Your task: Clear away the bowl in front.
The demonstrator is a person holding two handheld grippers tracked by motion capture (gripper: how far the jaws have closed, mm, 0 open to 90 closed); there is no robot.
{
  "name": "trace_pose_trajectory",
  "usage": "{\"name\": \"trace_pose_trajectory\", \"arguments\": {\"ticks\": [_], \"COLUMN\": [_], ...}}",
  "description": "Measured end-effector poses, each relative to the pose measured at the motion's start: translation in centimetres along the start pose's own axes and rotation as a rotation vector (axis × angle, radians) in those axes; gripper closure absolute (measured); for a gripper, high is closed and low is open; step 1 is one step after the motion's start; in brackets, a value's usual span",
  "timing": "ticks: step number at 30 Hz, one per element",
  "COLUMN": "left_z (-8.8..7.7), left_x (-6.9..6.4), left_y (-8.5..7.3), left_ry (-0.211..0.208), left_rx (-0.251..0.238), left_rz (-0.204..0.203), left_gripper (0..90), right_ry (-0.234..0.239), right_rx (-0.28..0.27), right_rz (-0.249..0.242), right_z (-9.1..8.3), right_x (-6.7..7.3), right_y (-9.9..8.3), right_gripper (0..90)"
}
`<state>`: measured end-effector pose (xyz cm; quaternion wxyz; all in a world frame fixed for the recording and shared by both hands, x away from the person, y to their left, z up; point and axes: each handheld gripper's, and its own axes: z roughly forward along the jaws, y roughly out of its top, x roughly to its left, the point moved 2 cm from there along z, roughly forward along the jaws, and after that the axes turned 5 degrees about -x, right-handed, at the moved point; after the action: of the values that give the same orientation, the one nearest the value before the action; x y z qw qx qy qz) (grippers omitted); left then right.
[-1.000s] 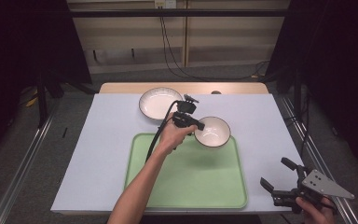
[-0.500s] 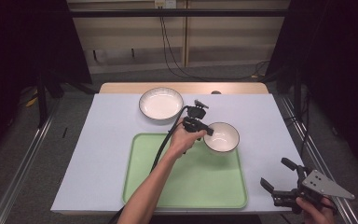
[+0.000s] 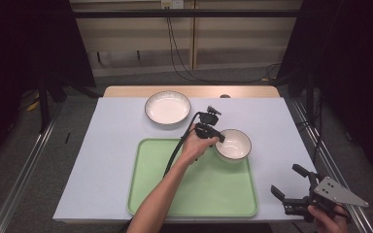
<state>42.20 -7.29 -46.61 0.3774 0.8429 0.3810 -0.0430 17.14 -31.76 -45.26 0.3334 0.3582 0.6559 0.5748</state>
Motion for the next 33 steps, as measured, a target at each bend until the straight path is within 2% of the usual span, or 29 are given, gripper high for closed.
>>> {"name": "trace_pose_trajectory", "arguments": {"ticks": [1, 2, 3, 13, 15, 16, 17, 19, 24, 26, 27, 28, 29, 30, 32, 33], "left_z": [0.13, 0.28, 0.27, 0.41, 0.35, 0.43, 0.43, 0.42, 0.40, 0.44, 0.41, 0.41, 0.37, 0.25, -0.04, -0.12], "left_x": [0.04, -0.01, -0.12, -0.10, 0.01, 0.02, 0.02, 0.09, 0.18, 0.30, 0.38, 0.38, 0.37, 0.38, 0.30, 0.19], "left_y": [-0.03, 0.00, 0.06, -0.01, -0.02, -0.06, -0.06, -0.12, -0.22, -0.34, -0.48, -0.48, -0.51, -0.51, -0.52, -0.51], "left_ry": [-0.003, 0.000, 0.007, 0.005, -0.006, -0.018, -0.018, -0.013, -0.024, -0.032, -0.063, -0.063, -0.072, -0.060, -0.072, -0.074], "left_rx": [0.011, -0.002, 0.000, -0.019, -0.017, -0.030, -0.030, -0.031, -0.047, -0.068, -0.089, -0.089, -0.107, -0.112, -0.118, -0.127], "left_rz": [0.003, -0.010, 0.004, -0.001, 0.011, -0.007, -0.007, 0.024, 0.024, 0.028, 0.041, 0.041, 0.024, 0.040, 0.073, 0.076], "left_gripper": [82.0, 81.9, 82.1, 81.7, 81.5, 81.3, 81.2, 81.2, 80.5, 77.9, 72.0, 69.1, 69.1, 66.4, 63.1, 57.4], "right_ry": [0.000, 0.000, -0.002, -0.004, -0.003, -0.002, -0.004, -0.003, -0.005, -0.005, -0.009, -0.009, -0.003, -0.001, -0.005, -0.003], "right_rx": [0.000, -0.004, -0.001, 0.000, -0.001, -0.001, 0.001, 0.001, -0.007, -0.008, -0.009, -0.009, -0.004, -0.006, -0.008, -0.008], "right_rz": [0.000, 0.003, 0.001, 0.002, 0.000, -0.001, 0.001, 0.001, 0.006, 0.005, 0.002, 0.002, 0.003, 0.003, 0.008, 0.007], "right_z": [0.00, 0.00, -0.14, -0.17, -0.16, -0.15, -0.15, -0.14, -0.14, -0.16, -0.18, -0.18, -0.21, -0.19, -0.15, -0.13], "right_x": [0.00, 0.06, 0.02, 0.02, 0.00, -0.01, 0.01, 0.00, 0.06, 0.05, -0.02, -0.02, -0.03, -0.07, -0.08, -0.04], "right_y": [0.00, 0.00, 0.04, 0.04, 0.04, 0.03, 0.03, 0.03, 0.06, 0.07, 0.07, 0.07, 0.06, 0.04, 0.03, 0.04], "right_gripper": [0.1, 0.1, 0.1, 0.1, 0.1, 0.1, 0.1, 0.1, 0.1, 0.1, 0.1, 0.1, 0.1, 0.1, 0.1, 0.1]}}
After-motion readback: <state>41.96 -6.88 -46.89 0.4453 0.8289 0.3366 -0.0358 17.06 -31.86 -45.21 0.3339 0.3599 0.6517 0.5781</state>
